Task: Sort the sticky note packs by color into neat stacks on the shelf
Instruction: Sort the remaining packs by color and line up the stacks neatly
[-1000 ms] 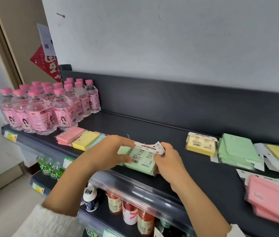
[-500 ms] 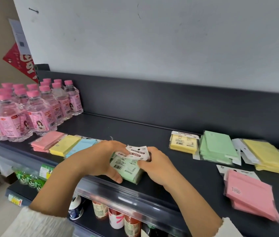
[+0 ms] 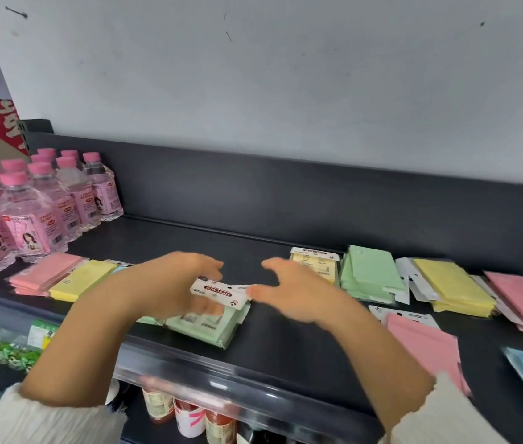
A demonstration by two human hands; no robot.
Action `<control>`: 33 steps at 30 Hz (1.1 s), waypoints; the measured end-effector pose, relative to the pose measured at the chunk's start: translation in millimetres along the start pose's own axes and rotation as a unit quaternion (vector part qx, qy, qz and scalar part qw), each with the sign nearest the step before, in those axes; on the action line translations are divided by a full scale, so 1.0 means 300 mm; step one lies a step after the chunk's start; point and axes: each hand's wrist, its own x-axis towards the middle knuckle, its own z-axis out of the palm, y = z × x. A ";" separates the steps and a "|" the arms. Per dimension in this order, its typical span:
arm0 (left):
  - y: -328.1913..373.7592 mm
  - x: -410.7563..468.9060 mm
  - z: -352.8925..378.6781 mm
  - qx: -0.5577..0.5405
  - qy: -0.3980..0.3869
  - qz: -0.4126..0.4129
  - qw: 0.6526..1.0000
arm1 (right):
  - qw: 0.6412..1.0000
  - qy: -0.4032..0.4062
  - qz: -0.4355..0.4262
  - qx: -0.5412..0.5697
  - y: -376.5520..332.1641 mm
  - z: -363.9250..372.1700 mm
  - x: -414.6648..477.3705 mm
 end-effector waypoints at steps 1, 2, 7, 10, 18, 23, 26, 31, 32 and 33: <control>0.031 0.000 -0.022 0.000 0.009 0.018 1.000 | 1.000 0.015 0.002 -0.019 0.011 -0.046 0.000; 0.071 0.006 -0.042 0.002 0.019 0.026 0.999 | 0.999 0.028 0.009 -0.042 0.025 -0.094 0.006; 0.267 0.140 -0.064 0.042 0.010 0.023 0.999 | 0.994 0.004 0.049 -0.100 0.154 -0.256 0.120; 0.356 0.257 -0.014 0.053 0.006 0.019 0.998 | 0.993 -0.024 0.083 -0.085 0.245 -0.262 0.185; 0.378 0.510 0.143 -0.089 0.035 -0.107 0.990 | 0.980 -0.086 0.104 -0.144 0.346 -0.181 0.323; 0.368 0.556 0.170 -0.156 -0.005 -0.134 0.979 | 0.972 -0.133 0.097 -0.169 0.354 -0.177 0.371; 0.377 0.550 0.162 -0.153 -0.008 -0.127 0.980 | 0.973 -0.122 0.075 -0.179 0.349 -0.185 0.378; 0.359 0.556 0.166 -0.198 0.001 -0.124 0.972 | 0.980 -0.113 0.059 -0.154 0.352 -0.183 0.373; 0.356 0.553 0.166 -0.213 0.000 -0.119 0.970 | 0.982 -0.107 0.061 -0.140 0.358 -0.184 0.368; 0.352 0.551 0.167 -0.226 0.002 -0.113 0.968 | 0.985 -0.097 0.067 -0.123 0.359 -0.186 0.361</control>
